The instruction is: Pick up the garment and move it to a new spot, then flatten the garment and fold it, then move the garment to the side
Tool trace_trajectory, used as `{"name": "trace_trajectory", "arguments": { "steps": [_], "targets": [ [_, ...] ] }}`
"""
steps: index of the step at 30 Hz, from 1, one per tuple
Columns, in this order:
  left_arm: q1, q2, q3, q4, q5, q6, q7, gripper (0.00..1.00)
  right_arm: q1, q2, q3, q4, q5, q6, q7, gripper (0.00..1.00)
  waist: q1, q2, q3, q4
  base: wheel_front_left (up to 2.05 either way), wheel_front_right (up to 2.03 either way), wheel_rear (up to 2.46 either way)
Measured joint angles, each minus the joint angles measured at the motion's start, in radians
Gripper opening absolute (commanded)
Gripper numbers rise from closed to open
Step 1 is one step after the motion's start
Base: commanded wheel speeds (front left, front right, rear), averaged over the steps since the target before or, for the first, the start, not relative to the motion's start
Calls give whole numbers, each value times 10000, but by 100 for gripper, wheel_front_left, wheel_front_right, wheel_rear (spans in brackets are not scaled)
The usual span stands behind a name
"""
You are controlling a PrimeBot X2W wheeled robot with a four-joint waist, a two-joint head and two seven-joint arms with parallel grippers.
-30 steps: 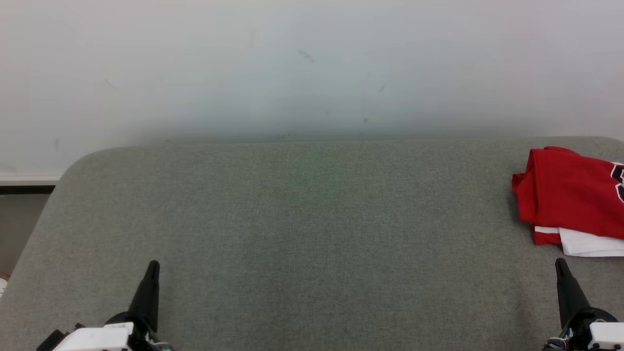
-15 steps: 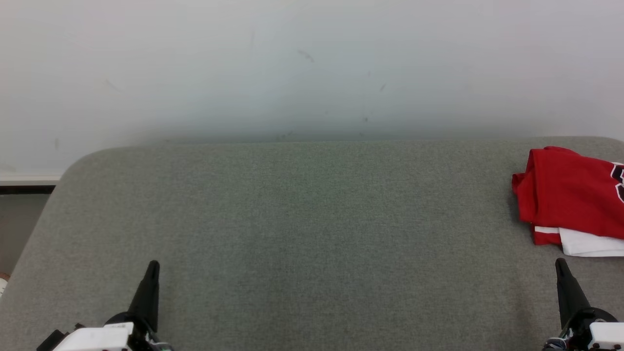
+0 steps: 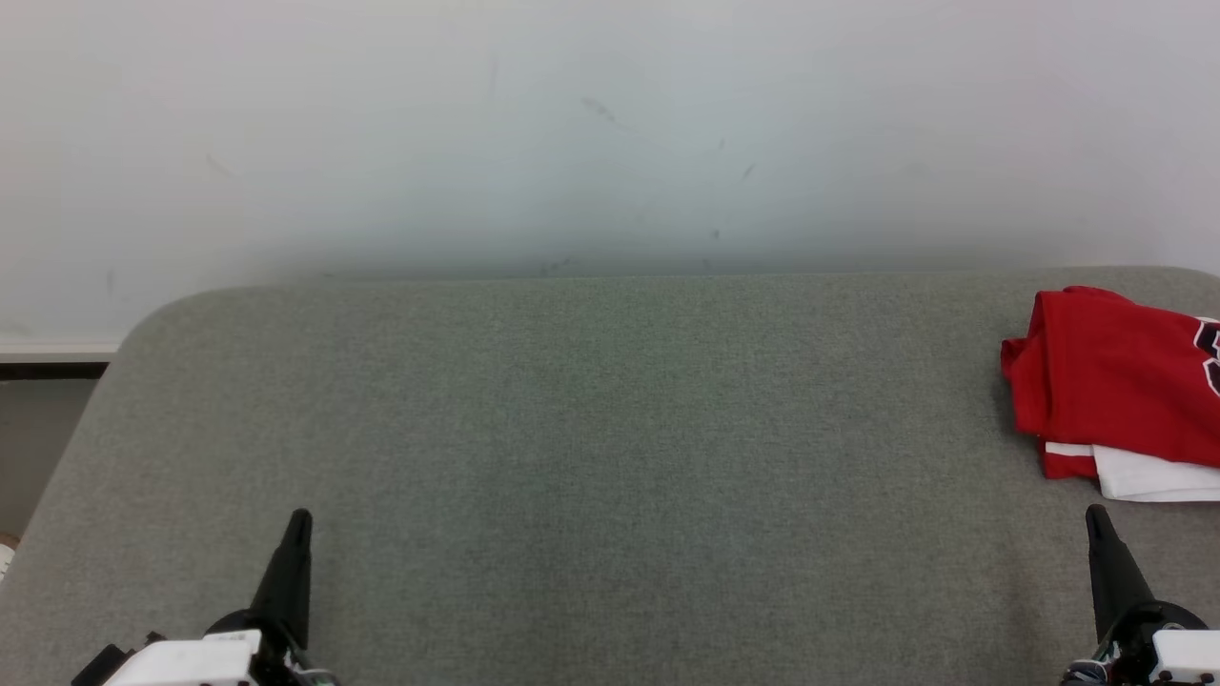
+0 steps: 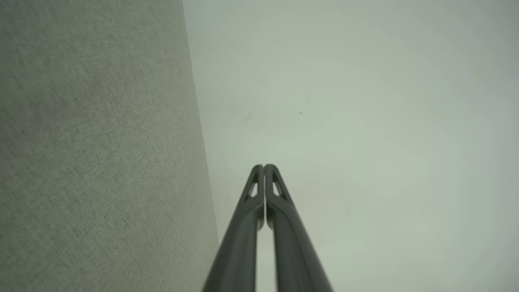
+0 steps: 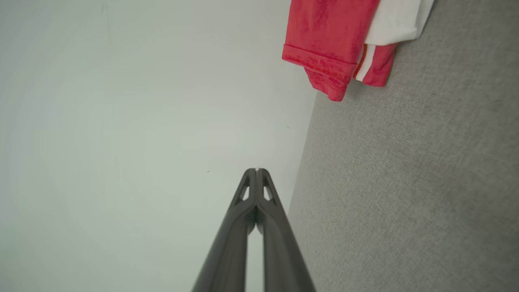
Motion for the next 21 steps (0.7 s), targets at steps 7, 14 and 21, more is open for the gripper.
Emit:
{"name": "trace_trajectory", "arguments": {
  "steps": [7, 14, 21],
  "targets": [
    [0, 0, 0, 0, 0, 0, 0, 0, 0, 4, -4, 0, 0, 0, 2, 0, 0, 0, 0, 0, 0, 0, 0],
    [0, 0, 0, 0, 0, 0, 0, 0, 0, 6, -6, 0, 0, 0, 2, 0, 0, 0, 0, 0, 0, 0, 0],
    [0, 0, 0, 0, 0, 0, 0, 0, -1, 8, -8, 0, -2, 0, 2, 0, 0, 0, 0, 0, 0, 0, 0]
  ]
}}
